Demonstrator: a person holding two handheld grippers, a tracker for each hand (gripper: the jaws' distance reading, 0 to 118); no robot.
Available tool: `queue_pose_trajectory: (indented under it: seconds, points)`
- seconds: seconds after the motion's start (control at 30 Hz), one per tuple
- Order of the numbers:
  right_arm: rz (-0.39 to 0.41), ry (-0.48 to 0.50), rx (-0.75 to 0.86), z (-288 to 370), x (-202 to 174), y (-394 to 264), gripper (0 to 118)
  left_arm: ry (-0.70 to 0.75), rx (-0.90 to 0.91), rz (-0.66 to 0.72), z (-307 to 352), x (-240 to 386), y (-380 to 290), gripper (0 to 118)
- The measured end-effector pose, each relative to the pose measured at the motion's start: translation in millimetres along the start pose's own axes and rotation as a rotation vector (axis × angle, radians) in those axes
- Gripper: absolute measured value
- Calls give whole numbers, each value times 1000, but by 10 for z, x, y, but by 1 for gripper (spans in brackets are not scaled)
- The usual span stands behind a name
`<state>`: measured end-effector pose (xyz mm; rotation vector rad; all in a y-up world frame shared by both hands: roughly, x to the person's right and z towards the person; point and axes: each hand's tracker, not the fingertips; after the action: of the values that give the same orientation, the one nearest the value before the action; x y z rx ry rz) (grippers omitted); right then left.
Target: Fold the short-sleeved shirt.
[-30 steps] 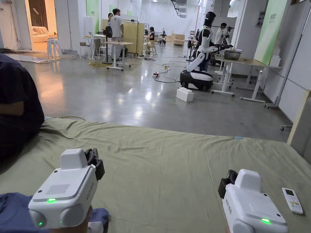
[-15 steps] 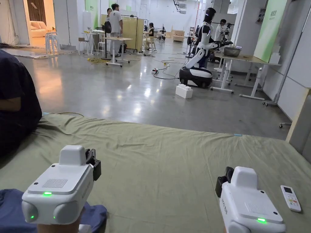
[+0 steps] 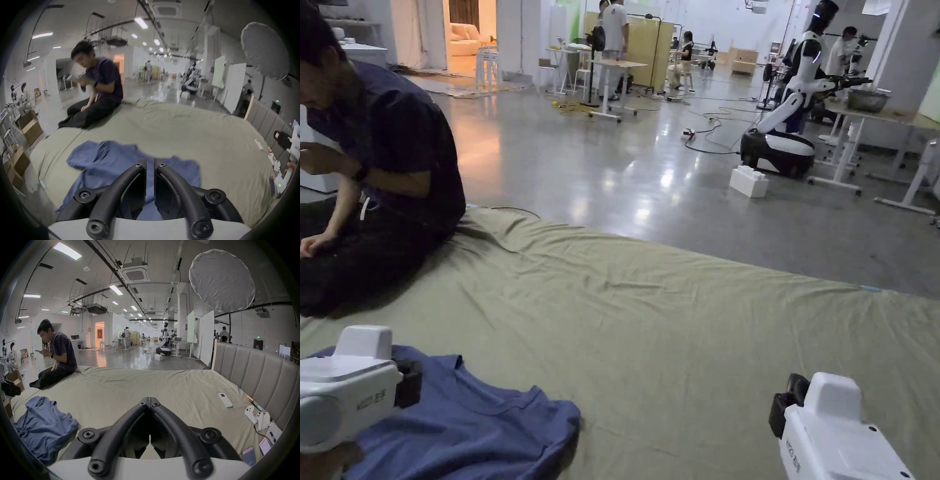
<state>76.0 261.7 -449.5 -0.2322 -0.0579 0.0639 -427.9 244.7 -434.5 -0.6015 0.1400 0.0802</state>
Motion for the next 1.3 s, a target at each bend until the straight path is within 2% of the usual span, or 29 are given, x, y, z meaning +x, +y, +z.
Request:
queue_pose_trajectory:
  seconds: [0.03, 0.07, 0.1, 0.13, 0.17, 0.2, 0.27, 0.33, 0.43, 0.57, 0.6, 0.63, 0.7, 0.73, 0.8, 0.9, 1.0, 1.03, 1.13, 1.3]
  points:
    - [-1, 8, -9, -25, -26, -26, 0, 22, -13, 14, -22, -93, -73, 13]
    - [1, 15, -17, -46, -61, -50, 0, 65, -45, 11, -38, -185, -168, 24]
    - [8, 21, -25, -64, -89, -68, 0, 88, -67, 13, -84, -288, -217, 42]
    - [16, 25, -34, -85, -124, -92, 0, 87, -144, -10, -160, -341, -293, 71]
    - [22, 28, -44, -101, -144, -108, 0, 87, -182, -11, -198, -378, -371, 85]
    - [24, 30, -50, -114, -163, -125, 1, 68, -207, -3, -211, -378, -441, 93]
    - [28, 34, -65, -139, -205, -156, 0, -7, -258, 30, -327, -438, -582, 102]
    - [31, 40, -81, -149, -239, -178, 0, -81, -302, 47, -589, -593, -741, 105]
    - [47, 47, -99, -159, -284, -207, 0, -50, -388, -20, -891, -586, -928, 105]
    - [65, 49, -111, -178, -303, -236, 0, 31, -499, -125, -1025, -539, -1246, 104]
    - [70, 49, -114, -179, -303, -240, 0, 2, -395, -73, -1081, -499, -1289, 102]
    - [74, 47, -116, -179, -304, -242, 0, 7, -432, -54, -1101, -446, -1228, 103]
    - [75, 44, -118, -180, -294, -257, 0, 18, -435, -92, -1140, -368, -1188, 102]
    - [77, 46, -119, -181, -295, -264, 0, -4, -414, -118, -918, -388, -1193, 99]
    - [84, 46, -122, -188, -312, -284, 0, -10, -393, -130, -900, -365, -1159, 84]
    - [97, 55, -133, -188, -334, -323, 0, 10, -376, -150, -888, -316, -1112, 53]
    - [92, 59, -141, -180, -342, -362, 0, 15, -363, -175, -934, -295, -1127, 16]
    - [91, 59, -144, -180, -344, -371, 0, 15, -362, -171, -938, -299, -1135, 11]
    - [79, 56, -151, -163, -328, -382, 0, 12, -336, -137, -883, -321, -1133, 9]
    - [72, 52, -138, -129, -273, -333, 0, -41, -200, 42, -643, -413, -939, 8]
